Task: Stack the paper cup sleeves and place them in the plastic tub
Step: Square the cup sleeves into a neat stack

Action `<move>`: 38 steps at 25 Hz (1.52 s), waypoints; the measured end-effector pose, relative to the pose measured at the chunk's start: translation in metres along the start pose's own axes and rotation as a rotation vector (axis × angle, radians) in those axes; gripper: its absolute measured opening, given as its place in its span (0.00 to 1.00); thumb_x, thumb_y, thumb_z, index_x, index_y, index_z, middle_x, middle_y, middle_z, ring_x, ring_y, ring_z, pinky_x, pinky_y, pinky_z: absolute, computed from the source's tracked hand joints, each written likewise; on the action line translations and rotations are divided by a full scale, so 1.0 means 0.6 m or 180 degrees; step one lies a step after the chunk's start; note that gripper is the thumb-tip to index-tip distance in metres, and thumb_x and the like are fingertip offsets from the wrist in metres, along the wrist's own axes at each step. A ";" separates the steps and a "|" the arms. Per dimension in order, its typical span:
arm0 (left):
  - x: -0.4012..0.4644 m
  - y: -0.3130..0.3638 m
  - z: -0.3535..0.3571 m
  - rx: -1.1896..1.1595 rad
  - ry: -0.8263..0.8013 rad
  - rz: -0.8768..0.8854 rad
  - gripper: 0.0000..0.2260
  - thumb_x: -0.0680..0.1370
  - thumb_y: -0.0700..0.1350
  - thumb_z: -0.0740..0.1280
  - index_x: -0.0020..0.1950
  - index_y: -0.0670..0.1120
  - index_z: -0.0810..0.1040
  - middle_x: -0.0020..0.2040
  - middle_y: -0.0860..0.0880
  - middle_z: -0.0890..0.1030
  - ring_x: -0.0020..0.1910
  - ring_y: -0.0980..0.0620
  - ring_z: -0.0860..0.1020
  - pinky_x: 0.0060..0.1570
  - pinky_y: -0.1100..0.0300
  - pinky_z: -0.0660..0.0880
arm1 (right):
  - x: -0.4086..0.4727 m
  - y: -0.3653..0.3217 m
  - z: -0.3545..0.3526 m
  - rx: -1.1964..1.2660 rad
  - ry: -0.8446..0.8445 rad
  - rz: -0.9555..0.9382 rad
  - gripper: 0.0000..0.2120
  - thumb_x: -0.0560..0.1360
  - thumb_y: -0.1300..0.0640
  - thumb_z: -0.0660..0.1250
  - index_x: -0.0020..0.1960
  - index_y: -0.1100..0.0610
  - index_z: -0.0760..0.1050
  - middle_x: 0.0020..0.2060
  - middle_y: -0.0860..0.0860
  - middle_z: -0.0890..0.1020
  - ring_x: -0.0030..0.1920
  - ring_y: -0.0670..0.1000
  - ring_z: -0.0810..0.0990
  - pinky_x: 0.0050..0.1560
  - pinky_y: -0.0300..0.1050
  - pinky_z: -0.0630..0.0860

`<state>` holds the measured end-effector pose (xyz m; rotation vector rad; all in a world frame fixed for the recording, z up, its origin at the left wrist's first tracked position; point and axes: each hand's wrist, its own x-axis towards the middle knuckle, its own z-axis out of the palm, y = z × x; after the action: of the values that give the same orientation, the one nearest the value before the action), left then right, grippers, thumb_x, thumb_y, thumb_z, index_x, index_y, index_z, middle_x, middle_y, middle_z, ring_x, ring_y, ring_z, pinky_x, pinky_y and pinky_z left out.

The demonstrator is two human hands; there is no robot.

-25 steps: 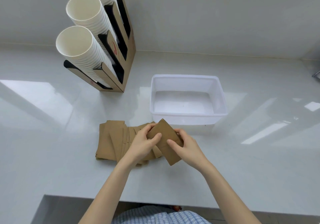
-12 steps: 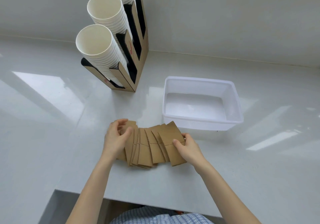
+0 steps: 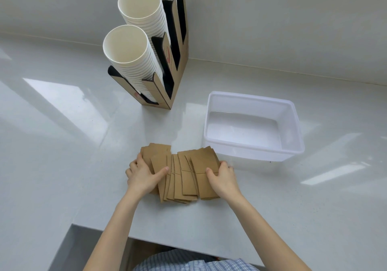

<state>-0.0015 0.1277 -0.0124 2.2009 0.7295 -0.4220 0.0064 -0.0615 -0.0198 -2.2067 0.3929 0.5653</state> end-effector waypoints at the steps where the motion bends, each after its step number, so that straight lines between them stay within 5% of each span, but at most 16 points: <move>1: -0.003 0.000 0.003 0.0027 -0.0027 0.0031 0.41 0.71 0.52 0.68 0.74 0.41 0.46 0.72 0.37 0.56 0.72 0.38 0.53 0.70 0.47 0.54 | -0.001 -0.003 0.004 0.0008 -0.0016 -0.0016 0.20 0.78 0.53 0.57 0.64 0.65 0.63 0.63 0.62 0.68 0.60 0.59 0.71 0.54 0.45 0.68; 8: -0.020 0.008 0.026 -0.0637 -0.0259 0.0112 0.33 0.74 0.51 0.63 0.73 0.44 0.51 0.72 0.40 0.58 0.71 0.39 0.57 0.70 0.48 0.57 | 0.000 -0.027 0.026 0.0195 -0.0160 0.0065 0.26 0.78 0.51 0.56 0.68 0.67 0.57 0.65 0.63 0.69 0.64 0.60 0.70 0.60 0.50 0.71; 13: -0.033 0.017 0.027 -0.1221 -0.0380 -0.0001 0.42 0.62 0.63 0.62 0.71 0.47 0.55 0.70 0.45 0.65 0.69 0.42 0.64 0.69 0.44 0.62 | -0.003 -0.036 0.028 0.0396 -0.0287 0.0140 0.24 0.78 0.50 0.56 0.66 0.66 0.59 0.64 0.61 0.71 0.63 0.60 0.71 0.62 0.52 0.72; 18: -0.031 0.022 0.031 -0.1424 -0.0529 -0.0001 0.37 0.72 0.50 0.68 0.72 0.44 0.49 0.69 0.47 0.66 0.66 0.46 0.68 0.63 0.55 0.67 | -0.011 -0.046 0.028 0.0832 -0.0486 0.0197 0.22 0.77 0.50 0.57 0.64 0.64 0.61 0.62 0.59 0.73 0.59 0.57 0.74 0.55 0.48 0.72; 23: -0.030 0.016 0.038 -0.1574 -0.0450 -0.0012 0.37 0.72 0.51 0.68 0.72 0.46 0.47 0.70 0.45 0.65 0.66 0.46 0.68 0.66 0.51 0.68 | -0.014 -0.044 0.029 0.1187 -0.0719 0.0300 0.22 0.76 0.48 0.59 0.64 0.60 0.63 0.62 0.56 0.73 0.57 0.54 0.74 0.57 0.48 0.74; 27: -0.037 0.020 0.034 -0.1696 -0.0662 0.0005 0.34 0.74 0.50 0.65 0.71 0.47 0.46 0.66 0.46 0.70 0.58 0.47 0.73 0.48 0.57 0.73 | -0.024 -0.050 0.031 0.1307 -0.0909 0.0206 0.22 0.77 0.49 0.58 0.66 0.58 0.61 0.61 0.54 0.73 0.57 0.53 0.74 0.46 0.42 0.74; 29: -0.039 0.022 0.032 -0.1695 -0.0704 0.0012 0.33 0.74 0.49 0.65 0.71 0.49 0.47 0.65 0.47 0.71 0.55 0.48 0.74 0.41 0.60 0.73 | -0.024 -0.052 0.036 0.1273 -0.0918 0.0139 0.23 0.77 0.49 0.57 0.68 0.58 0.60 0.63 0.54 0.73 0.60 0.54 0.74 0.51 0.43 0.74; 33: -0.046 0.024 0.030 -0.1803 -0.0705 0.0094 0.33 0.74 0.47 0.66 0.70 0.49 0.48 0.55 0.51 0.73 0.50 0.50 0.75 0.37 0.61 0.73 | -0.022 -0.052 0.045 0.1210 -0.0864 0.0049 0.25 0.77 0.48 0.55 0.70 0.55 0.56 0.66 0.55 0.69 0.63 0.55 0.71 0.66 0.51 0.70; 38: -0.049 0.022 0.033 -0.2003 -0.0827 0.0025 0.28 0.74 0.46 0.66 0.69 0.44 0.56 0.57 0.49 0.75 0.49 0.50 0.76 0.36 0.58 0.73 | -0.029 -0.054 0.041 0.1223 -0.0968 -0.0022 0.24 0.78 0.50 0.50 0.73 0.52 0.52 0.66 0.56 0.62 0.56 0.51 0.67 0.58 0.45 0.67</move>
<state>-0.0177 0.0947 -0.0034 1.5258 0.6069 -0.3981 -0.0005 -0.0206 -0.0045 -1.7232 0.3032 0.7420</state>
